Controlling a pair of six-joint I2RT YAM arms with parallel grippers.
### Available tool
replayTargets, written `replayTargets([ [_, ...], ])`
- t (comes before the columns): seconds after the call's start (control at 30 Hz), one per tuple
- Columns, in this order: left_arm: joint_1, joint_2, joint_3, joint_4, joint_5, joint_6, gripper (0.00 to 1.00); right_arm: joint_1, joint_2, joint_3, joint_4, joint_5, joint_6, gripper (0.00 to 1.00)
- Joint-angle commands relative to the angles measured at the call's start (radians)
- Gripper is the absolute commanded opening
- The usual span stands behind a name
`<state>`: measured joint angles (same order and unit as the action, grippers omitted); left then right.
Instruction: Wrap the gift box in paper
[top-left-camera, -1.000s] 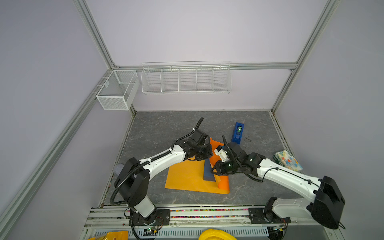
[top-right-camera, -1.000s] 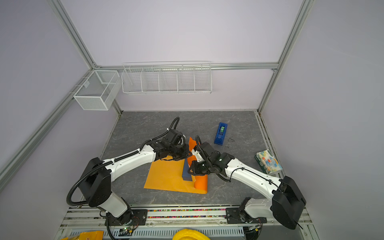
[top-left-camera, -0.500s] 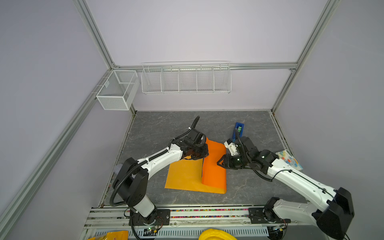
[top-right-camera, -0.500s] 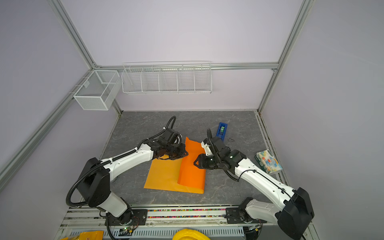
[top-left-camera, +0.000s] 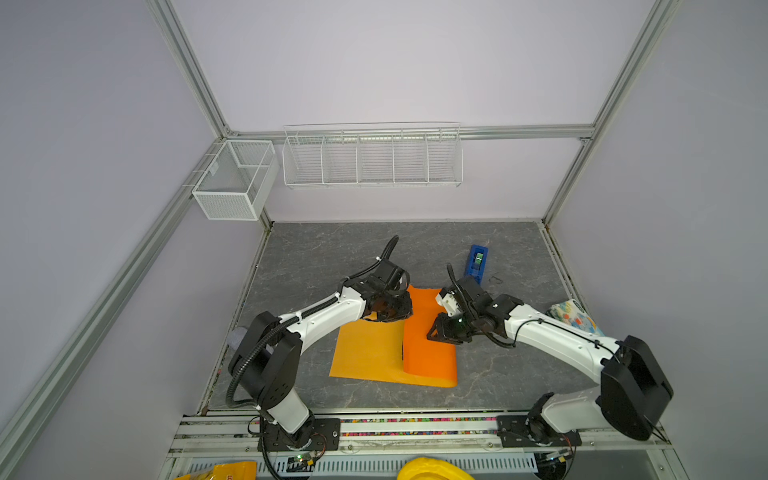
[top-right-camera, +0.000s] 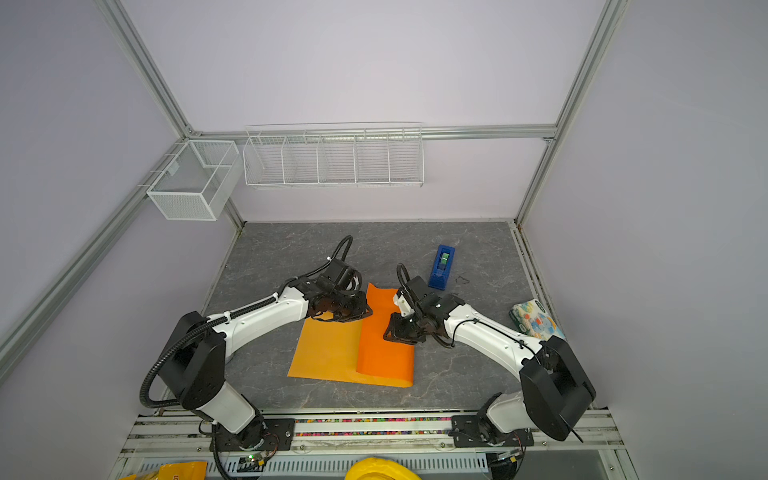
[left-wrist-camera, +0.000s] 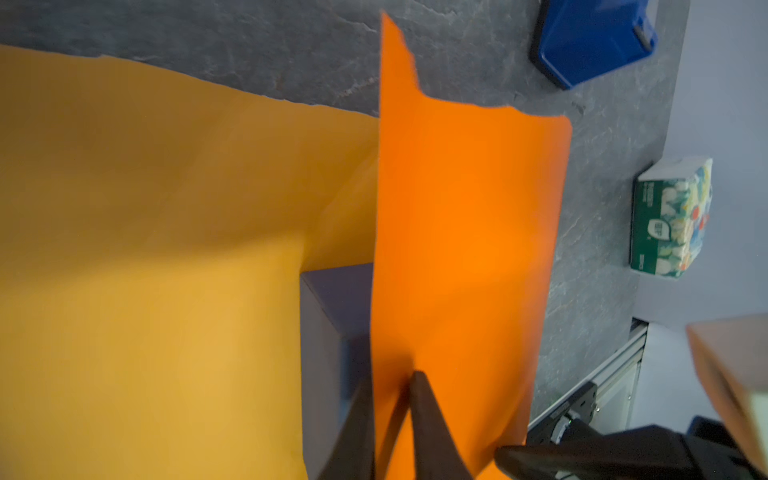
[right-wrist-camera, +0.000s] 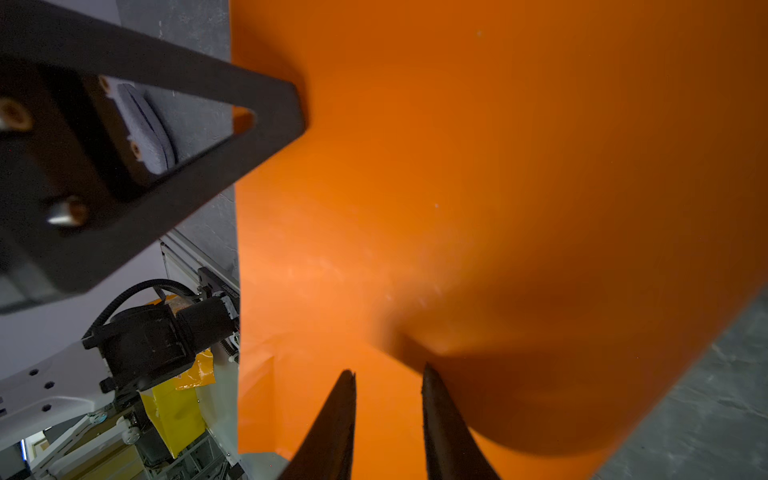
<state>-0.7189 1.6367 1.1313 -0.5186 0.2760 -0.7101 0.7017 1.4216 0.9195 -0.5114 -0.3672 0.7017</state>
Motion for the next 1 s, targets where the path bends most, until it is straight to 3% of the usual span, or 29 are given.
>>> replayTargets([
  [0.0,0.037,-0.047,-0.020,-0.054,-0.040,0.041,0.30,-0.002,0.021,-0.020,-0.021,0.011,-0.019,0.30],
  [0.17,0.059,-0.117,-0.043,-0.061,0.027,0.100,0.51,-0.002,0.034,-0.021,-0.014,0.011,-0.016,0.30],
  [0.33,0.058,-0.127,-0.105,0.039,0.164,0.065,0.57,-0.002,0.041,-0.008,-0.008,0.003,-0.014,0.30],
  [0.5,0.055,-0.092,-0.125,0.100,0.203,0.048,0.58,-0.002,0.058,-0.015,0.047,-0.032,0.005,0.29],
  [0.73,0.049,-0.047,-0.099,0.102,0.155,0.073,0.59,0.002,0.095,-0.019,0.079,-0.048,0.015,0.26],
  [0.87,0.051,-0.002,-0.019,0.067,0.104,0.135,0.59,0.002,0.094,-0.018,0.075,-0.048,0.012,0.26],
  [0.97,0.066,0.060,0.048,0.072,0.133,0.164,0.59,0.001,0.090,-0.019,0.070,-0.044,0.010,0.26],
])
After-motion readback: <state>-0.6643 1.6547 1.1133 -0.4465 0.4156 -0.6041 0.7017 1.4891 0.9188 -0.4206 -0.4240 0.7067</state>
